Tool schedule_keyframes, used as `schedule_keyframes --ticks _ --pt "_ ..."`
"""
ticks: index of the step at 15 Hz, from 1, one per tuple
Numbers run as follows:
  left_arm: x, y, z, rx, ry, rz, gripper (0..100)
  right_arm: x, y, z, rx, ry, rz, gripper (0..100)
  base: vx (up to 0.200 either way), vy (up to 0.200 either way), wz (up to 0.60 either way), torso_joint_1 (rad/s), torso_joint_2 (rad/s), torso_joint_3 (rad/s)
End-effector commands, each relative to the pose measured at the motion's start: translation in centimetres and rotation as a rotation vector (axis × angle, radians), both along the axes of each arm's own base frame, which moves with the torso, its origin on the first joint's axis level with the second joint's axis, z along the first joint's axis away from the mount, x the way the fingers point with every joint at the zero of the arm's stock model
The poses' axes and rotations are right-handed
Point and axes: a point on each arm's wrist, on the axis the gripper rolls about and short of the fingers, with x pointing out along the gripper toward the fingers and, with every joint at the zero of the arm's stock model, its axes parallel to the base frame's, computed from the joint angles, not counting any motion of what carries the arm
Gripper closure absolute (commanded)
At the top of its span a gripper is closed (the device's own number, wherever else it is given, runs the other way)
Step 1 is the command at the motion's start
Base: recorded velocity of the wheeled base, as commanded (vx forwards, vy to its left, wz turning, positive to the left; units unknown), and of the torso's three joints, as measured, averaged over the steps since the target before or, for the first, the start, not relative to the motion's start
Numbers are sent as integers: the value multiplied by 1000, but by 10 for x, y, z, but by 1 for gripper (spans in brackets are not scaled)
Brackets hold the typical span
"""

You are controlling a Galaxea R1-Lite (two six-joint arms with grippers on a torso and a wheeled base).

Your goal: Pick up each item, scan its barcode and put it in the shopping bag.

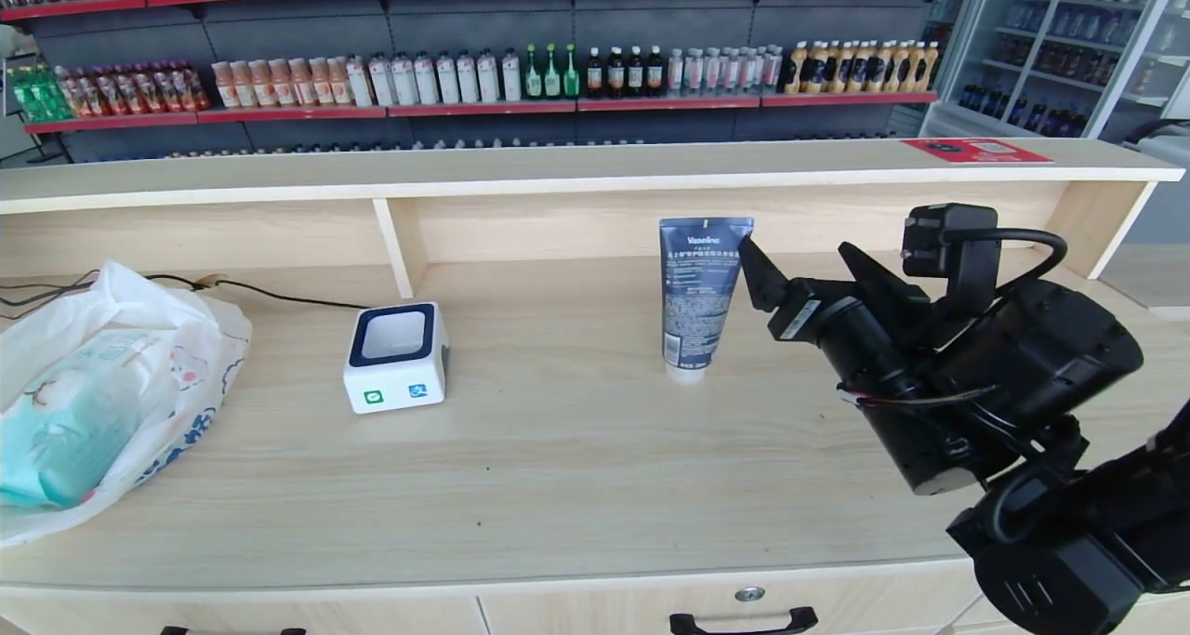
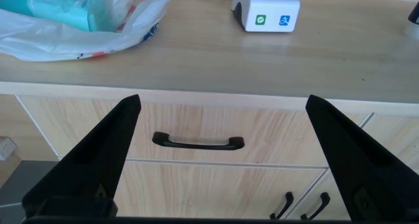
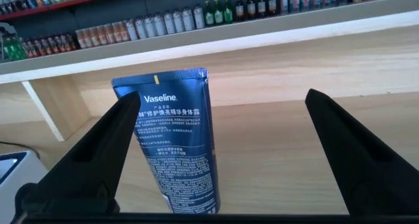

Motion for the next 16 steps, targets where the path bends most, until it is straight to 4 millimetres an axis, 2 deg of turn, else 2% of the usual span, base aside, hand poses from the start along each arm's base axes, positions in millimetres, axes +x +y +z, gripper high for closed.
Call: schedule_keyframes --ticks 1,4,10,11,16 --pt "0 0 0 0 -1 1 0 4 3 -3 -3 5 0 0 0 0 0 0 0 0" --pt "0 0 0 0 -1 1 0 1 12 0 5 -8 28 0 0 0 0 0 0 0" --pt "0 0 0 0 -1 1 0 -35 57 8 58 -22 222 0 0 0 0 0 0 0" --pt "0 0 0 0 -1 1 0 -39 60 7 58 -17 237 0 0 0 0 0 0 0" --pt "0 0 0 0 -1 -1 0 -33 78 -3 110 11 297 0 0 0 0 0 0 0"
